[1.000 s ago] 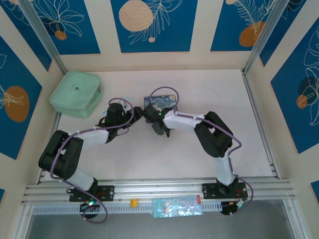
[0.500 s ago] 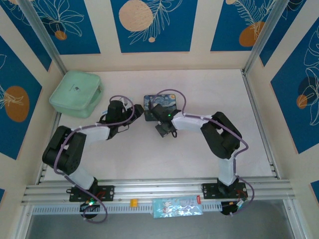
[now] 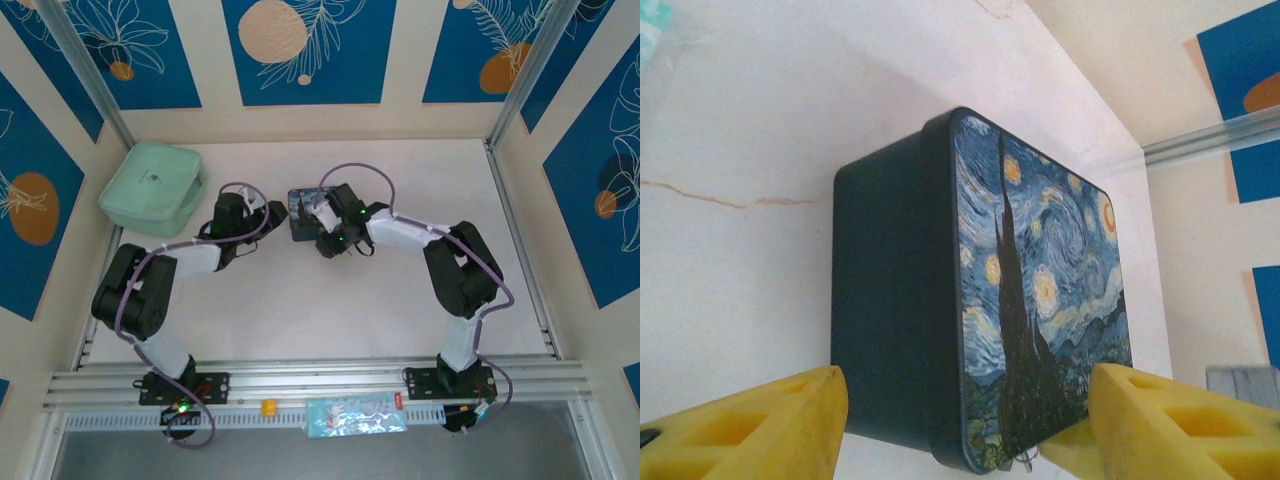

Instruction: Unlock a padlock with a key

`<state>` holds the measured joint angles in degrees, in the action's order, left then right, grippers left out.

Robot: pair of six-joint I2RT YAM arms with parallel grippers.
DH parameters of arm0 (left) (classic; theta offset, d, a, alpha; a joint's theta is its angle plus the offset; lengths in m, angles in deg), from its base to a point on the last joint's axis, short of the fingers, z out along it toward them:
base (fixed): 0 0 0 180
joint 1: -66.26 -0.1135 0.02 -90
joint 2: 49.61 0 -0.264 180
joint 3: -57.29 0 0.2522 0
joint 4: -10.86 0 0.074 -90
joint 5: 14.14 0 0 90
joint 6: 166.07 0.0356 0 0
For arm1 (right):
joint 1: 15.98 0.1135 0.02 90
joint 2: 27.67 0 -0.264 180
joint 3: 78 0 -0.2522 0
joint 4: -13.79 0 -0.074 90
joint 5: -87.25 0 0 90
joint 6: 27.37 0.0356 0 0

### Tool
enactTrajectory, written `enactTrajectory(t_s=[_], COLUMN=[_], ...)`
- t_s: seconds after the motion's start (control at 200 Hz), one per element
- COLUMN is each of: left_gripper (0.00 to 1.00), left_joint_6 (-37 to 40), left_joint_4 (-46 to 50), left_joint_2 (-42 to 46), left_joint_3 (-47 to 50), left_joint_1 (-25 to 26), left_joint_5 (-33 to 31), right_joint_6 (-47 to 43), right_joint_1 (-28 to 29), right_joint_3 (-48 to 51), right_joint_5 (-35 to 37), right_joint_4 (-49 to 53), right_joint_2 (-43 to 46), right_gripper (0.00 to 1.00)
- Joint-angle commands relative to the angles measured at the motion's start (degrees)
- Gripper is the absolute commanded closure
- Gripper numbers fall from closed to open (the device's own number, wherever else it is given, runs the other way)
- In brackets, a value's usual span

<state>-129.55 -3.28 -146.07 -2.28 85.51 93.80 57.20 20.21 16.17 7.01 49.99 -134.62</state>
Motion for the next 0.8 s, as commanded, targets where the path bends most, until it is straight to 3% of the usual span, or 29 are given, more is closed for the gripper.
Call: enactTrajectory(t_s=[0.0, 0.265, 0.5, 0.56, 0.705, 0.79], left_gripper=[0.36, 0.36, 0.36, 0.36, 0.37, 0.37], left_joint_6=[1.0, -1.4, -2.7, -3.1, -3.7, -3.7], left_joint_4=[-2.3, -4.9, -6.0, -6.3, -6.8, -6.9], left_joint_2=[-1.4, -2.0, -2.9, -3.0, -2.8, -2.7], left_joint_3=[-1.6, 0.0, -0.2, -0.3, -0.1, 0.1], left_joint_1=[-1.8, -2.9, -3.1, -3.1, -3.0, -3.1], left_joint_5=[2.3, 3.6, 3.6, 3.6, 3.7, 3.7], right_joint_6=[1.3, 2.7, 0.4, -0.6, -1.1, -1.1], right_joint_1=[2.1, 6.5, 7.0, 7.0, 5.9, 5.0], right_joint_3=[0.3, -1.1, 0.2, 1.2, 2.9, 4.7], right_joint_5=[9.2, 27.5, 30.5, 30.4, 28.1, 24.9], right_joint_4=[-1.2, -5.5, -12.7, -15.6, -18.2, -18.7], right_joint_2=[-0.1, -6.1, -9.0, -9.3, -8.8, -7.0], right_gripper=[0.44, 0.43, 0.43, 0.49, 0.74, 0.76])
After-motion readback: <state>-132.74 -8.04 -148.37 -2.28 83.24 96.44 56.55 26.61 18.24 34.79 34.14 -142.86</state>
